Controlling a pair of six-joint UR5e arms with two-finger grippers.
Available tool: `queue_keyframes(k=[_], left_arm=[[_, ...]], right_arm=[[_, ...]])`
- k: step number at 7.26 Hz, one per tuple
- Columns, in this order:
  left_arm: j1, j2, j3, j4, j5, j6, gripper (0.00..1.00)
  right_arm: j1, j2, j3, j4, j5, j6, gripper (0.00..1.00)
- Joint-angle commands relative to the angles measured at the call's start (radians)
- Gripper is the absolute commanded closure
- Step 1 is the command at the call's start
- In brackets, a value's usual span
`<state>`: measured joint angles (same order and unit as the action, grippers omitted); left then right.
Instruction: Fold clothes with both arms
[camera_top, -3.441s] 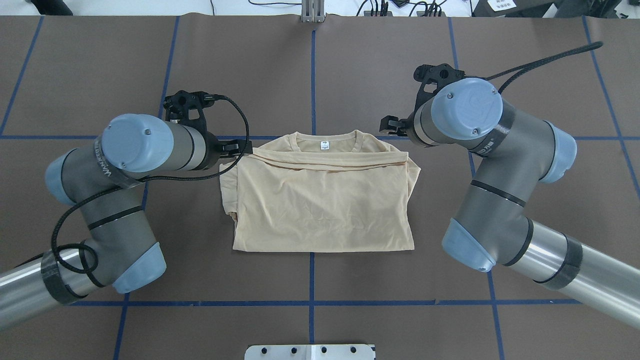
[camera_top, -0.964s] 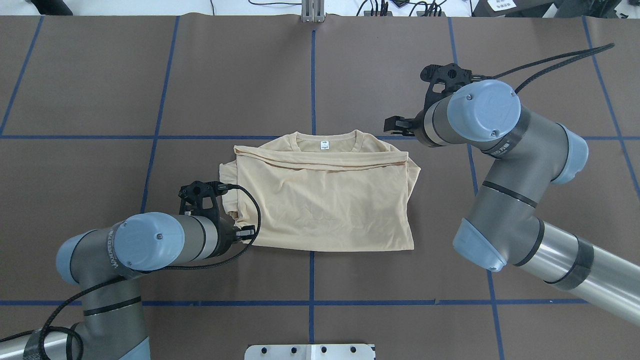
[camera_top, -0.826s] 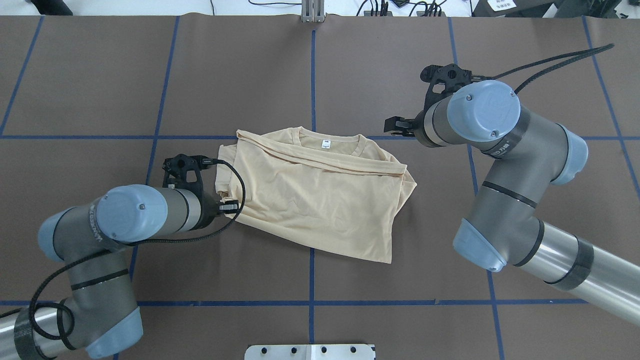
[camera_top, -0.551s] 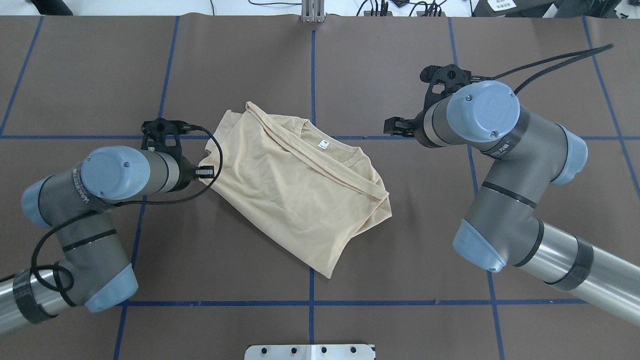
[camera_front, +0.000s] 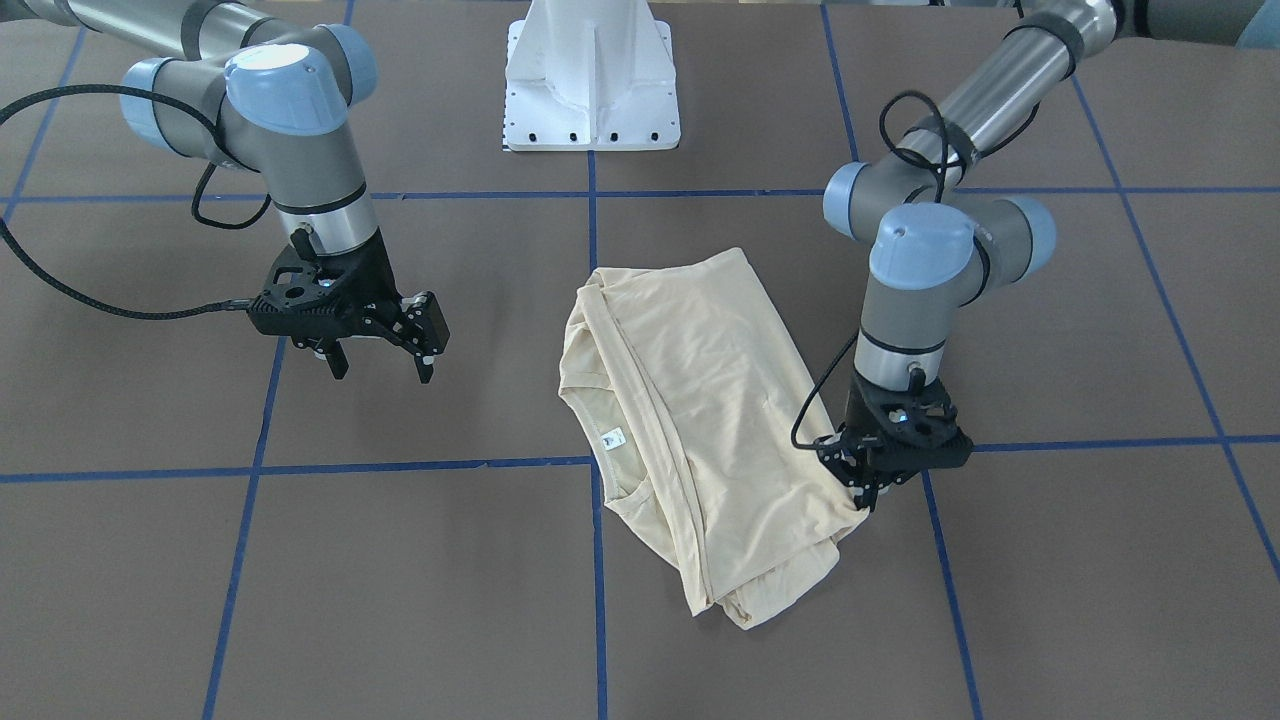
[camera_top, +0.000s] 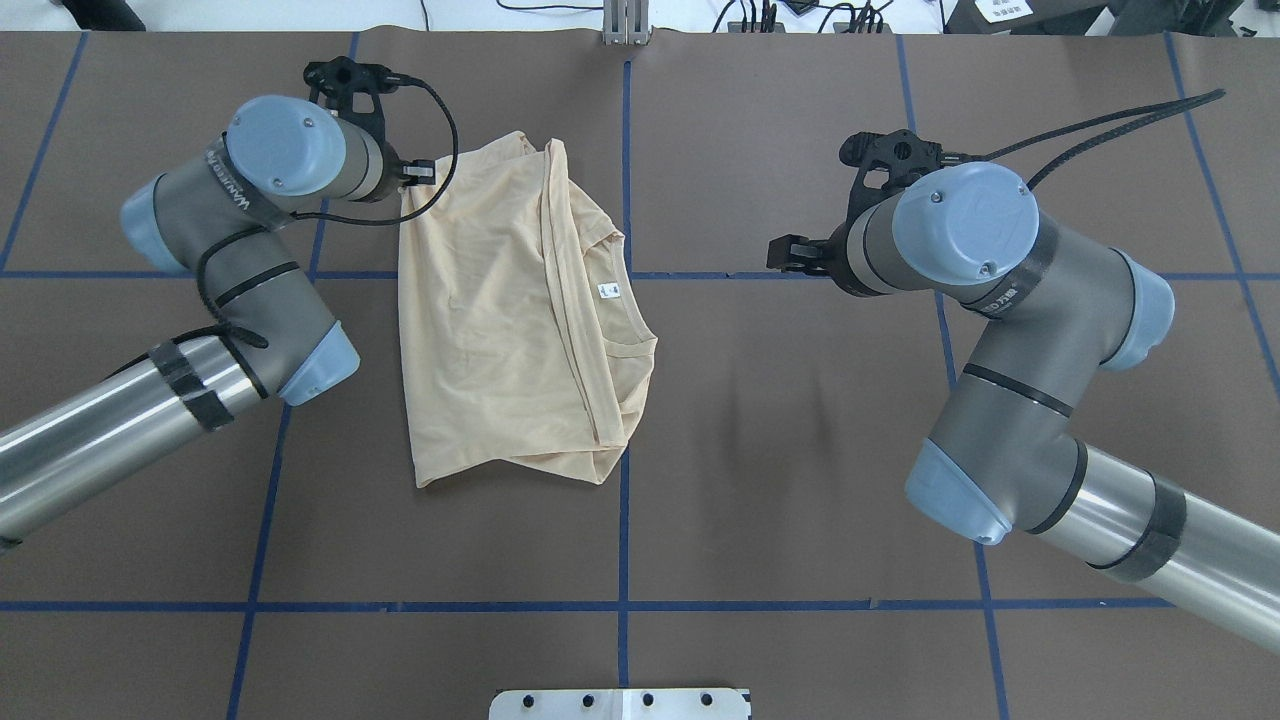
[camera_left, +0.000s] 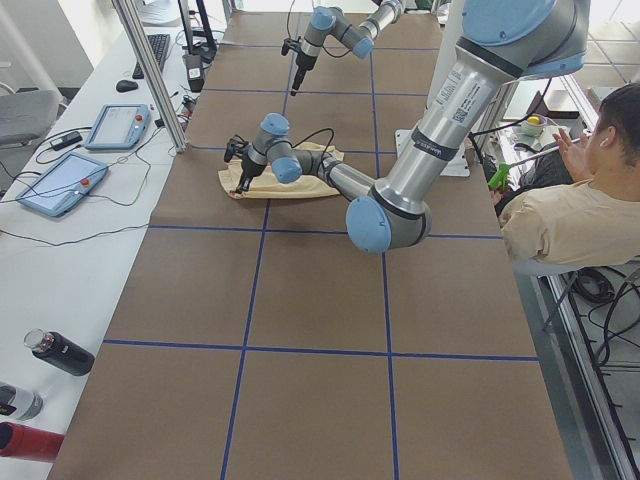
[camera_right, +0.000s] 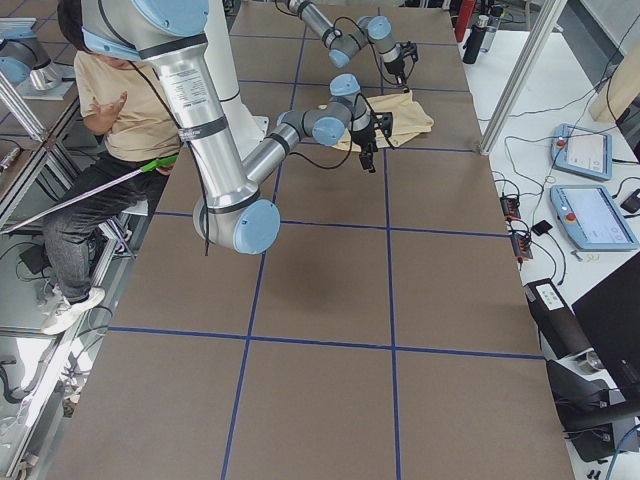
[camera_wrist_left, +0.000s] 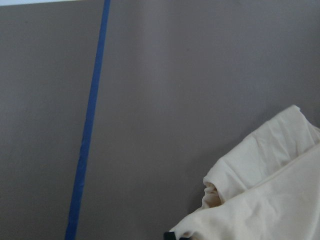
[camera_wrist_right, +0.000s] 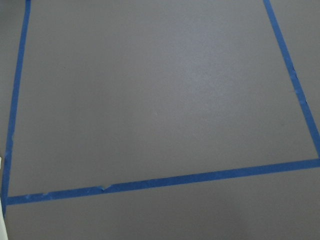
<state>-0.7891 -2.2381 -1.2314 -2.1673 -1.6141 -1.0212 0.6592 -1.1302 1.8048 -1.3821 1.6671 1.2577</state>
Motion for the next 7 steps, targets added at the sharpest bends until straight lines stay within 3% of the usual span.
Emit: queue_keyframes(k=[1, 2, 3, 5, 7], left_arm=[[-0.031, -0.086, 0.167, -0.137, -0.004, 0.007, 1.00], [-0.050, -0.080, 0.165, -0.141, -0.006, 0.079, 0.01], [-0.092, -0.043, 0.127, -0.138, -0.019, 0.198, 0.00], [-0.156, 0.059, 0.037, -0.143, -0.177, 0.301, 0.00], [-0.156, 0.080, 0.012, -0.143, -0.178, 0.296, 0.00]], right_arm=[[-0.003, 0.007, -0.004, 0.000, -0.003, 0.003, 0.00], [-0.006, 0.015, -0.007, -0.002, -0.006, 0.009, 0.00], [-0.010, 0.042, -0.021, -0.002, -0.007, 0.020, 0.00], [-0.036, 0.197, -0.160, -0.006, -0.009, 0.157, 0.01], [-0.116, 0.291, -0.246, -0.006, -0.042, 0.302, 0.04]])
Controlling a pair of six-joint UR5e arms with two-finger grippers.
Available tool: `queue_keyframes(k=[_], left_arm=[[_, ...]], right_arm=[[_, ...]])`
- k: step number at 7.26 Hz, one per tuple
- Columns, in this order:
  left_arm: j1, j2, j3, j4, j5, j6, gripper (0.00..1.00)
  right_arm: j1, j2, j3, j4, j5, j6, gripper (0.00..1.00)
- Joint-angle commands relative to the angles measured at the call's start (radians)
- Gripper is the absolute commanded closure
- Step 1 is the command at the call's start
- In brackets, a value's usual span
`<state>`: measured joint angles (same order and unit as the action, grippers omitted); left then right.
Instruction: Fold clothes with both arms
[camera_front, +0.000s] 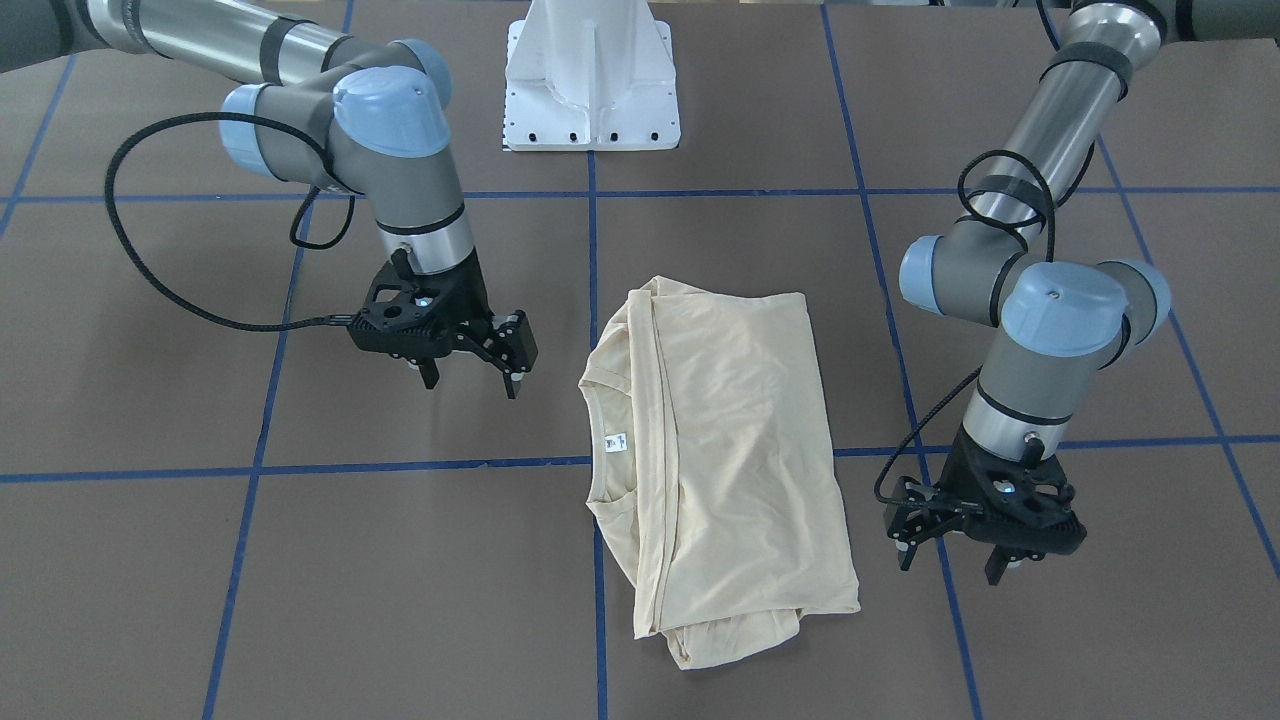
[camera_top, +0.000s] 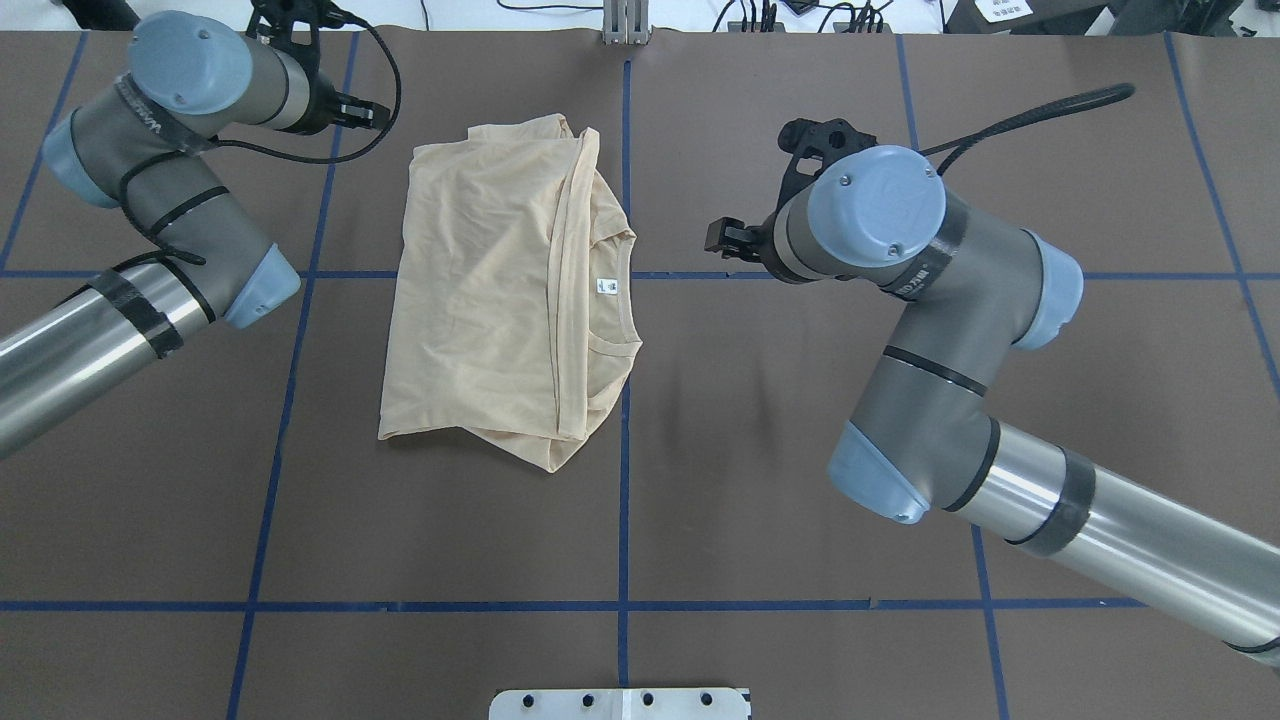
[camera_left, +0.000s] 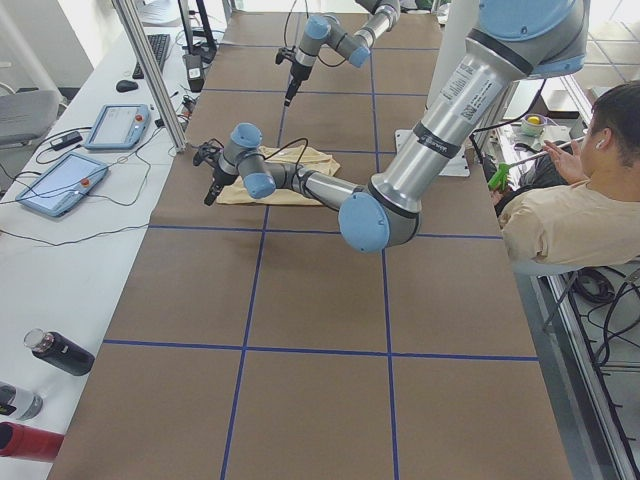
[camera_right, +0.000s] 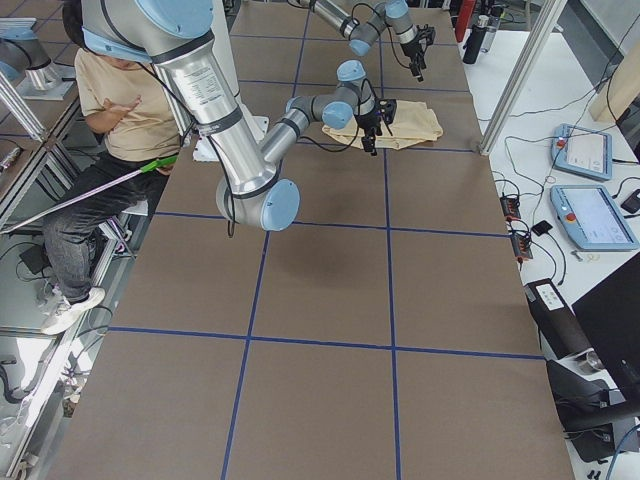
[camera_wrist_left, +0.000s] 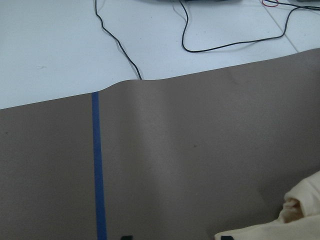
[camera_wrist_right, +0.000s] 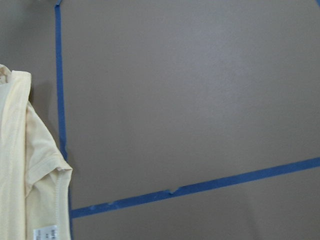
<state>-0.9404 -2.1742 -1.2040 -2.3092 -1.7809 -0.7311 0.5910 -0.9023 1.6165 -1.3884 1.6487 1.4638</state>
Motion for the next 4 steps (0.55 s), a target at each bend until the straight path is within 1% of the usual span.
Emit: queue_keyframes(k=[1, 2, 3, 4], left_arm=[[-0.005, 0.016, -0.015, -0.001, -0.011, 0.001, 0.00], [-0.005, 0.017, -0.015, -0.001, -0.011, -0.002, 0.00], [-0.005, 0.019, -0.019, -0.001, -0.011, -0.002, 0.00], [-0.005, 0.019, -0.020, -0.001, -0.011, -0.004, 0.00]], right_arm=[[-0.095, 0.109, -0.117, 0.000, -0.082, 0.143, 0.06], [-0.135, 0.146, -0.175, 0.002, -0.142, 0.165, 0.10], [-0.158, 0.183, -0.231, 0.002, -0.164, 0.165, 0.17], [-0.174, 0.178, -0.233, 0.002, -0.165, 0.162, 0.31]])
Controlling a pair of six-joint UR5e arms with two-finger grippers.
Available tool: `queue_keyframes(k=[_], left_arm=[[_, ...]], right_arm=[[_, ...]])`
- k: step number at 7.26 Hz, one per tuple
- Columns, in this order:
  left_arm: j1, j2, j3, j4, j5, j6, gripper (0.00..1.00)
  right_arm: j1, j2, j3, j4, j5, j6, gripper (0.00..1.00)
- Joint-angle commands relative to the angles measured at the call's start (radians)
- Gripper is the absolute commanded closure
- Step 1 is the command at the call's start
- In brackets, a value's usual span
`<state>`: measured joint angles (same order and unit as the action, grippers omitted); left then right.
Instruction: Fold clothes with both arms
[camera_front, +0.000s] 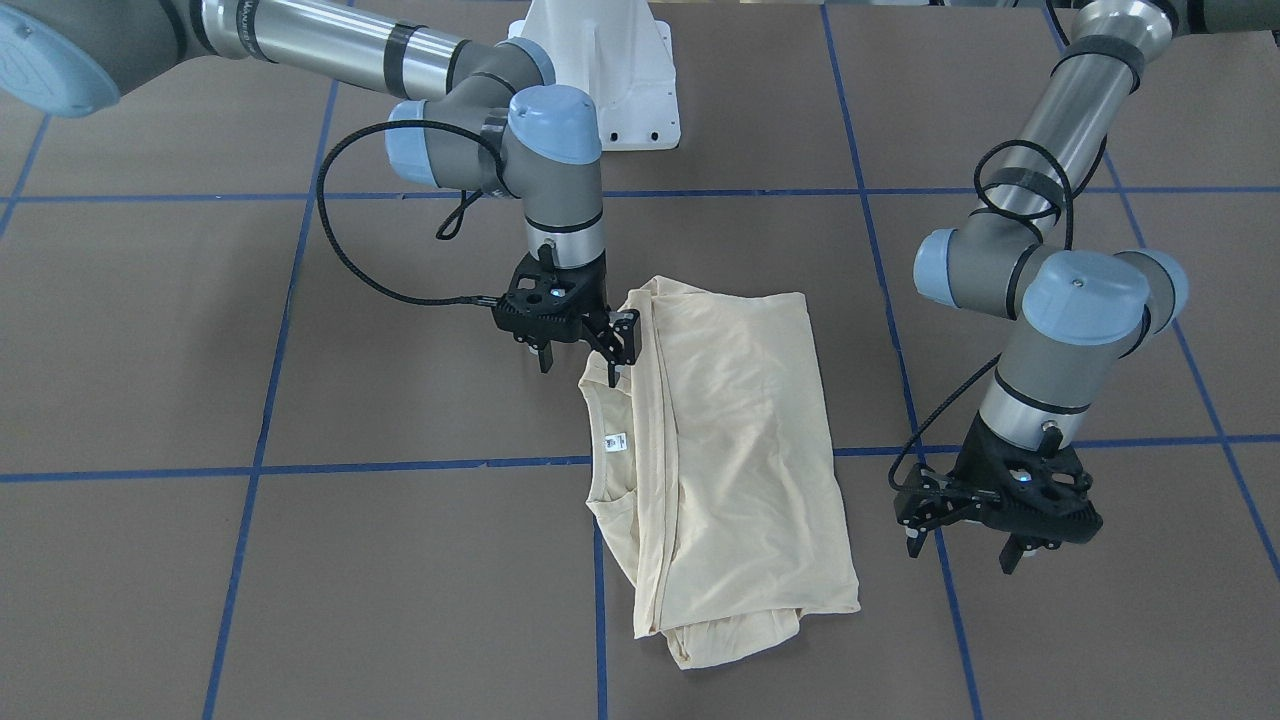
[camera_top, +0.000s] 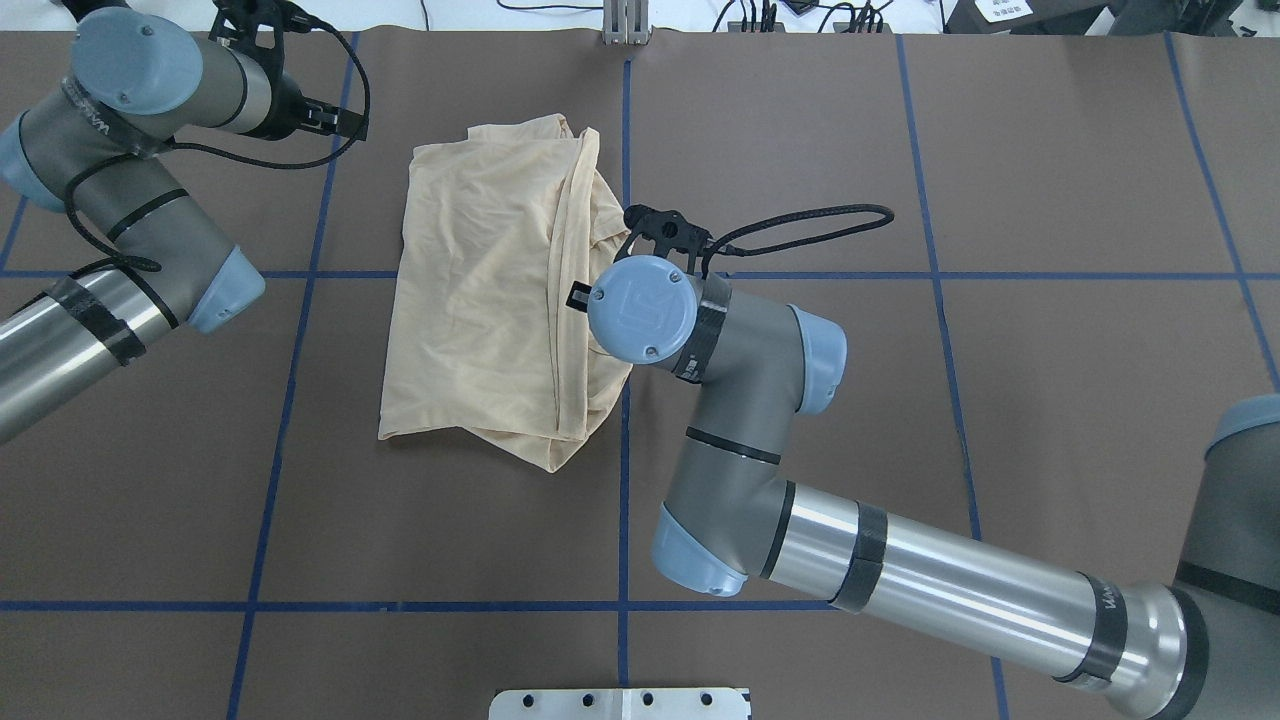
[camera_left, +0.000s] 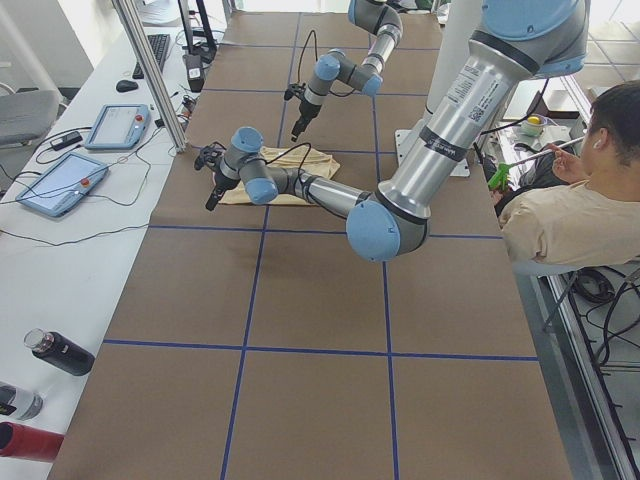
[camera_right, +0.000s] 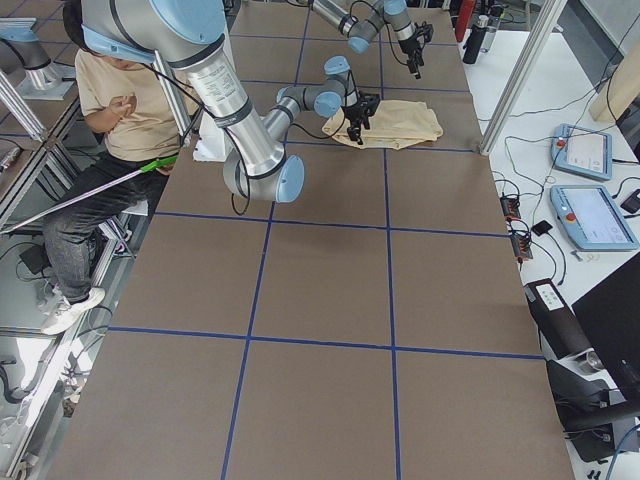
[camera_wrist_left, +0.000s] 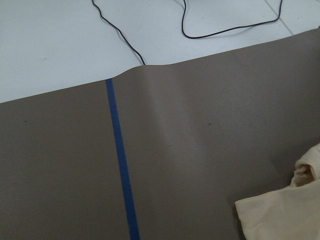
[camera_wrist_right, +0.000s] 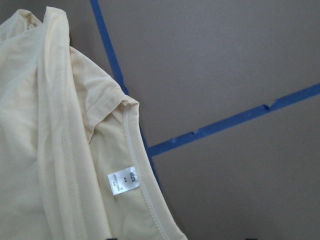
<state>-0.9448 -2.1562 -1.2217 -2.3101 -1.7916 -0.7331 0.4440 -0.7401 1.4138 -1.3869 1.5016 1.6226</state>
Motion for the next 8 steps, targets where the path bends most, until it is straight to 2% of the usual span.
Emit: queue_keyframes(k=[1, 2, 4, 5, 6, 7, 8], left_arm=[[0.000, 0.002, -0.002, 0.000, 0.000, -0.002, 0.00], [0.000, 0.002, -0.002, 0.000, 0.000, -0.002, 0.00], [0.000, 0.002, -0.001, 0.000, 0.001, -0.002, 0.00], [0.000, 0.002, -0.001, 0.000, 0.001, -0.002, 0.00], [0.000, 0.004, -0.001, 0.000, 0.000, -0.002, 0.00], [0.000, 0.007, -0.001, 0.000, 0.000, 0.000, 0.00], [0.001, 0.007, -0.002, 0.000, 0.000, -0.002, 0.00]], right_arm=[[-0.034, 0.009, -0.032, 0.000, -0.020, -0.001, 0.37], [-0.037, 0.008, -0.041, 0.000, -0.038, -0.004, 0.40], [-0.037, 0.010, -0.049, 0.000, -0.046, -0.023, 0.52], [-0.037, 0.010, -0.050, 0.000, -0.046, -0.047, 0.62], [-0.037, 0.011, -0.050, 0.000, -0.047, -0.061, 0.67], [-0.037, 0.012, -0.050, 0.000, -0.047, -0.061, 0.89], [-0.037, 0.012, -0.050, 0.000, -0.047, -0.061, 1.00]])
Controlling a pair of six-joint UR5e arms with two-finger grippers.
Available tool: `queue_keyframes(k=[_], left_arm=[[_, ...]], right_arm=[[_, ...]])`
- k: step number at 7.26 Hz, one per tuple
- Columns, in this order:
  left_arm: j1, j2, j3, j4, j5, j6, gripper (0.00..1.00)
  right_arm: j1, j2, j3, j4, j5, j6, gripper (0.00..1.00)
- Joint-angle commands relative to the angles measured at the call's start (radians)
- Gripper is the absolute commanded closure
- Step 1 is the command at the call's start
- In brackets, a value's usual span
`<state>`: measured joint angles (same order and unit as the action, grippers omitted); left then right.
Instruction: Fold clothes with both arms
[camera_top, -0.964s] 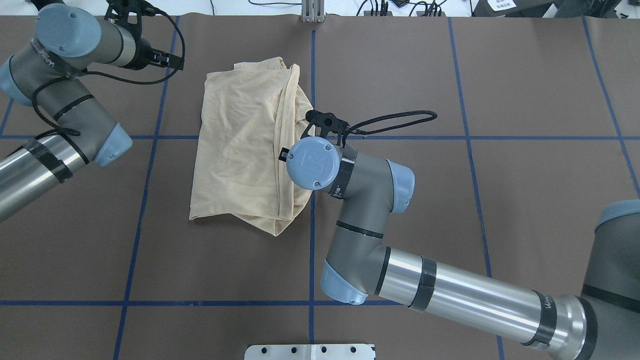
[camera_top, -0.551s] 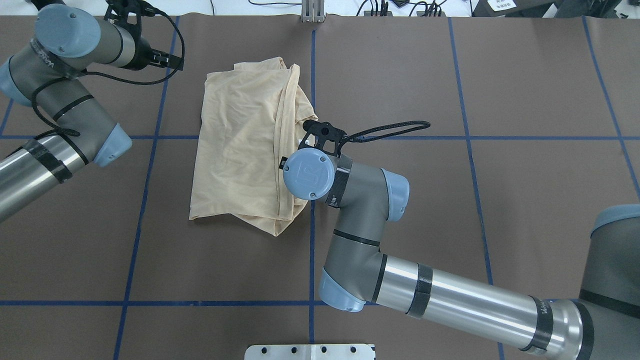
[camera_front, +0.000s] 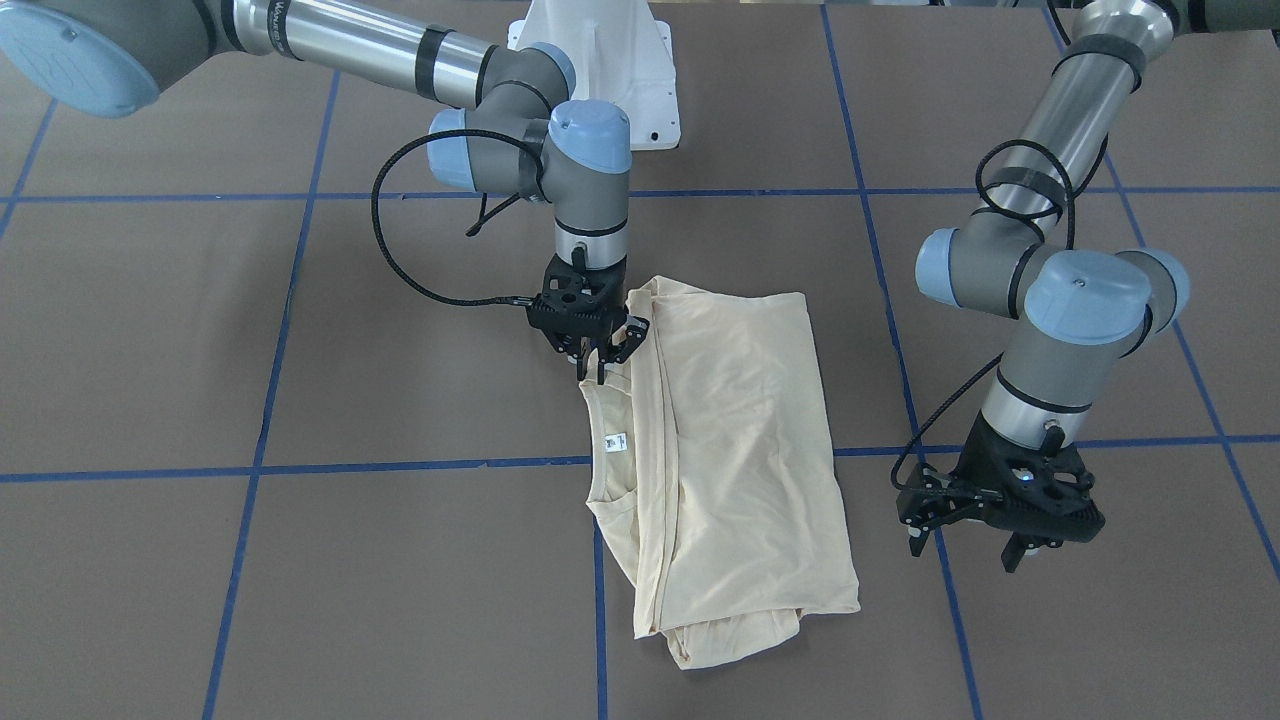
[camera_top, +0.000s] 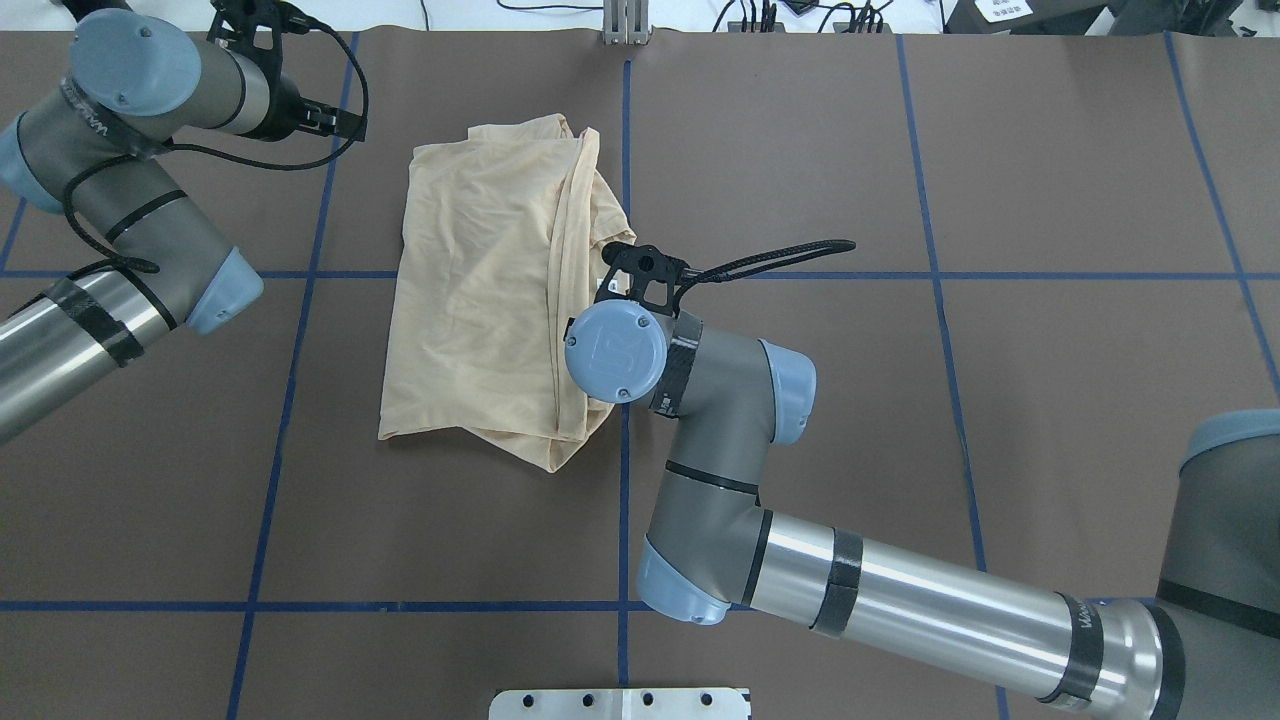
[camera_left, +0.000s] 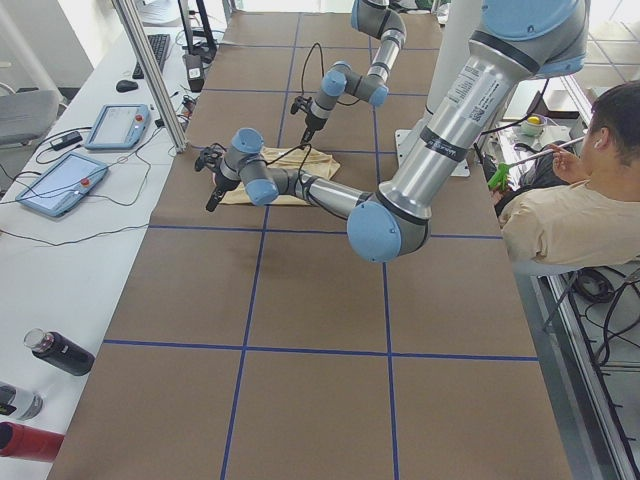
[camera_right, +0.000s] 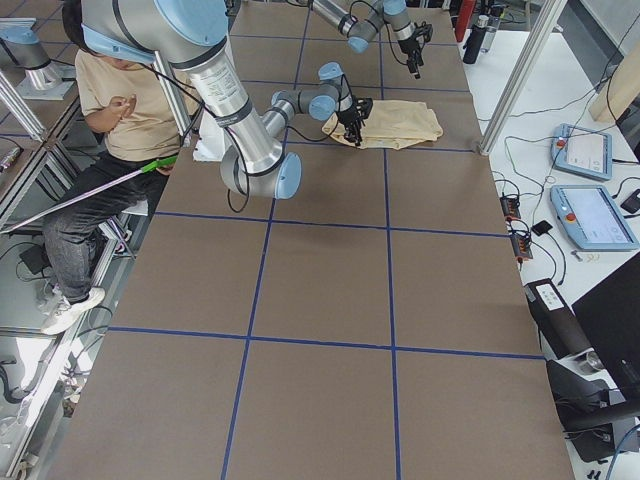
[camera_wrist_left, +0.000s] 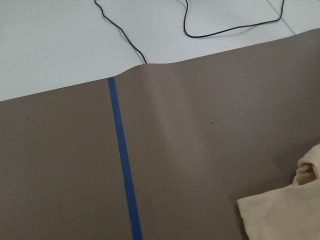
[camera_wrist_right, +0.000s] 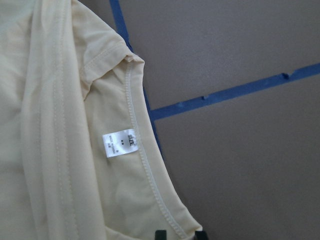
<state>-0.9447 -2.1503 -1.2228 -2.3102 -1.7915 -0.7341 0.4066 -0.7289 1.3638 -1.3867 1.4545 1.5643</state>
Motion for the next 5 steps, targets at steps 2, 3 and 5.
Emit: queue_keyframes(k=[2, 3, 5], left_arm=[[0.001, 0.001, -0.001, 0.000, 0.000, -0.001, 0.00], [0.000, 0.001, -0.001, 0.000, 0.000, -0.002, 0.00], [0.000, 0.003, -0.009, 0.000, 0.000, -0.002, 0.00]], right_arm=[[0.001, -0.012, 0.021, 0.002, 0.010, -0.016, 1.00], [0.001, -0.083, 0.112, 0.002, 0.014, -0.038, 1.00], [-0.021, -0.315, 0.388, -0.003, 0.017, -0.040, 1.00]])
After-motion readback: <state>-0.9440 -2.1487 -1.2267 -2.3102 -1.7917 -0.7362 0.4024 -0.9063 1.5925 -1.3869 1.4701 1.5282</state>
